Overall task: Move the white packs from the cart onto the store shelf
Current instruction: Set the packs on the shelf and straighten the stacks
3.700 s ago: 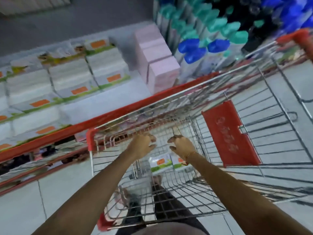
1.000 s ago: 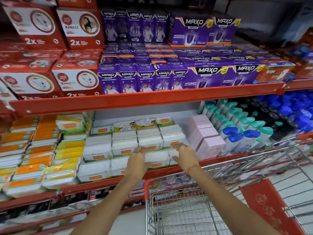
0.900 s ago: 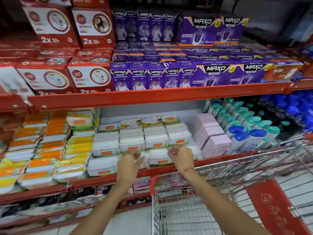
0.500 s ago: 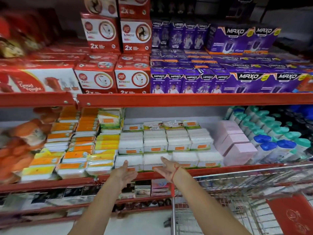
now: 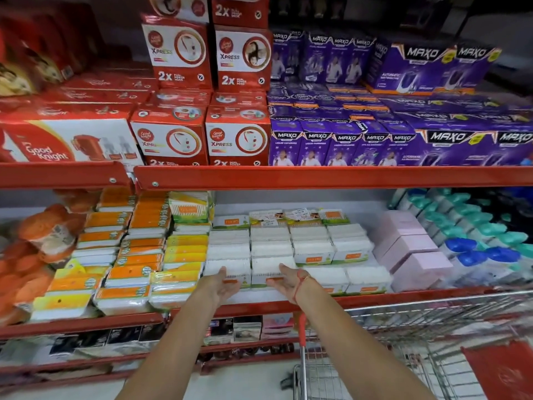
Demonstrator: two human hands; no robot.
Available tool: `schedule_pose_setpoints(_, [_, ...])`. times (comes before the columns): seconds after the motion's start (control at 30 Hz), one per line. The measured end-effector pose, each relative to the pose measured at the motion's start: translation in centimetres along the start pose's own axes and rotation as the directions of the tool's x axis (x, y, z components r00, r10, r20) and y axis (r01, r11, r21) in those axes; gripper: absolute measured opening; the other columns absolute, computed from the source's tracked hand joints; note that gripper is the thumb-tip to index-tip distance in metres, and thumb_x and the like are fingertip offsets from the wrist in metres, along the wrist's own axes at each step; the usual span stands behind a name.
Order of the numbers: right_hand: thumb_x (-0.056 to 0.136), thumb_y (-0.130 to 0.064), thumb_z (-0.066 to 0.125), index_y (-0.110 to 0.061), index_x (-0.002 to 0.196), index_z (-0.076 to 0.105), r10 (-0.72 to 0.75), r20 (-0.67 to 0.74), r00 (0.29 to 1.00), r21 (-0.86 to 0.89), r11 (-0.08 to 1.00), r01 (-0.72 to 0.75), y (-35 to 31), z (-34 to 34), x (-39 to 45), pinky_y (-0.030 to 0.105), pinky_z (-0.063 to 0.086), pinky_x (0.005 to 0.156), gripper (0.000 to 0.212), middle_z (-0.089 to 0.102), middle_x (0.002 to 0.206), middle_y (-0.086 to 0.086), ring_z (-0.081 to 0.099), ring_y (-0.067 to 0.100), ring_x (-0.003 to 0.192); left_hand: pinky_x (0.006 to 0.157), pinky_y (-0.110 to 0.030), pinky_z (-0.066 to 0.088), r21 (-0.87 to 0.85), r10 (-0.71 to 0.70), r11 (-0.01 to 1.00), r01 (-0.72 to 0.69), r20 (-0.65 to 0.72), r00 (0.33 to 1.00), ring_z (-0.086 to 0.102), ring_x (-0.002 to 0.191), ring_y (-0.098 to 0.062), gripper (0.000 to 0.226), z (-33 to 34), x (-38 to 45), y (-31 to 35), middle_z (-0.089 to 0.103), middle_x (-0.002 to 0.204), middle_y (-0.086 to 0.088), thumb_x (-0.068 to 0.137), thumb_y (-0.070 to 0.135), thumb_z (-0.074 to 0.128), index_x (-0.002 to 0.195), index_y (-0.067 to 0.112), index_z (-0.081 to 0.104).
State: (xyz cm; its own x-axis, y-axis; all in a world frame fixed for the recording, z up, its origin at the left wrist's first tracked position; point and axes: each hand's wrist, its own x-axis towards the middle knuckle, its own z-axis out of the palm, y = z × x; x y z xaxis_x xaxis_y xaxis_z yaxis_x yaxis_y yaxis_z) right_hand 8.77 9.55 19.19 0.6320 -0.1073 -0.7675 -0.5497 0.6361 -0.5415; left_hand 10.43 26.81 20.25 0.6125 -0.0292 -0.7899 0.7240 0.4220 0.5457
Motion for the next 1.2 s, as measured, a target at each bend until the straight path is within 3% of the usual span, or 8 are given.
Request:
schedule_pose_setpoints(0.1, [0.100,-0.003,0.044,0.000,0.144,0.030,0.037,0.015,0.999,-0.028,0.999,-0.037,-0.6,0.4,-0.4,0.035,0.045,0.107,0.046,0.026,0.154,0.025,0.031,0.035,0.141,0.109,-0.045,0.042,0.015,-0.003,1.000,0.003,0.001,1.000,0.050,0.127,-0.041,0.044,0.1,0.0,0.2,0.041,0.143,-0.033,0.100,0.012,0.044,0.136,-0.011,0.036])
schedule_pose_setpoints(0.17, [0.103,-0.006,0.038,0.000,0.145,0.026,0.021,0.035,0.999,-0.004,1.000,-0.021,-0.7,0.3,-0.1,0.034,0.044,0.107,0.045,0.025,0.154,0.024,0.031,0.035,0.141,0.108,-0.045,0.043,0.022,0.002,1.000,-0.002,-0.002,1.000,0.051,0.126,-0.041,0.043,0.1,-0.1,0.2,0.043,0.141,-0.034,0.099,0.013,0.045,0.135,-0.010,0.037])
schedule_pose_setpoints(0.3, [0.094,-0.019,0.058,0.006,0.135,0.042,0.023,-0.033,0.999,-0.101,0.995,-0.026,0.0,0.0,-0.7,0.030,0.063,0.068,0.051,0.046,0.139,0.031,0.052,0.039,0.126,0.110,-0.041,0.042,0.027,-0.007,1.000,0.007,0.011,1.000,0.050,0.127,-0.040,0.042,0.2,-0.7,-0.2,0.043,0.141,-0.034,0.098,0.019,0.047,0.129,-0.009,0.041])
schedule_pose_setpoints(0.37, [0.094,-0.025,0.058,0.006,0.133,0.044,0.029,-0.034,0.999,-0.118,0.992,-0.033,-0.2,-0.8,-1.5,0.032,0.060,0.087,0.052,0.043,0.142,0.030,0.043,0.040,0.133,0.112,-0.042,0.039,0.055,-0.025,0.998,0.023,0.043,0.999,0.047,0.130,-0.040,0.054,0.5,-1.3,-0.9,0.040,0.143,-0.034,0.097,0.025,0.048,0.136,-0.011,0.036])
schedule_pose_setpoints(0.47, [0.095,-0.030,0.055,0.011,0.140,0.028,0.086,0.021,0.996,-0.094,0.992,-0.084,-0.7,-3.8,-2.8,0.038,0.032,0.118,0.066,0.026,0.151,0.030,0.015,0.038,0.144,0.113,-0.044,0.038,0.078,-0.060,0.996,0.053,0.094,0.994,0.046,0.131,-0.041,0.069,2.0,-2.1,-2.8,0.039,0.144,-0.034,0.095,0.032,0.051,0.138,-0.017,0.029])
schedule_pose_setpoints(0.63, [0.093,-0.032,0.057,0.015,0.137,0.031,0.078,-0.001,0.997,-0.116,0.990,-0.077,-3.1,-9.1,-4.5,0.041,0.042,0.110,0.070,0.042,0.142,0.033,0.046,0.038,0.130,0.115,-0.043,0.035,0.120,-0.163,0.983,0.142,0.183,0.970,0.043,0.133,-0.040,0.074,6.2,-2.8,-6.2,0.037,0.145,-0.035,0.096,0.037,0.049,0.139,-0.019,0.025])
schedule_pose_setpoints(0.9, [0.099,-0.019,0.049,0.010,0.139,0.033,-0.068,-0.168,0.983,0.011,0.997,0.070,-8.4,-17.9,-2.7,0.045,0.034,0.115,0.052,0.034,0.147,0.033,0.038,0.042,0.135,0.115,-0.044,0.035,0.116,-0.232,0.971,0.209,0.255,0.939,0.040,0.134,-0.044,0.076,14.5,-3.2,-10.6,0.033,0.146,-0.037,0.095,0.034,0.052,0.145,-0.012,0.016])
schedule_pose_setpoints(1.2, [0.099,-0.013,0.048,0.006,0.140,0.032,-0.069,-0.149,0.986,-0.059,0.996,0.061,-10.5,-17.5,0.1,0.049,0.036,0.112,0.048,0.032,0.143,0.041,0.041,0.048,0.131,0.116,-0.047,0.031,-0.047,-0.152,0.987,0.156,0.081,0.985,0.038,0.136,-0.043,0.054,18.0,-1.7,-10.7,0.022,0.152,-0.034,0.101,0.015,0.041,0.148,0.000,0.021])
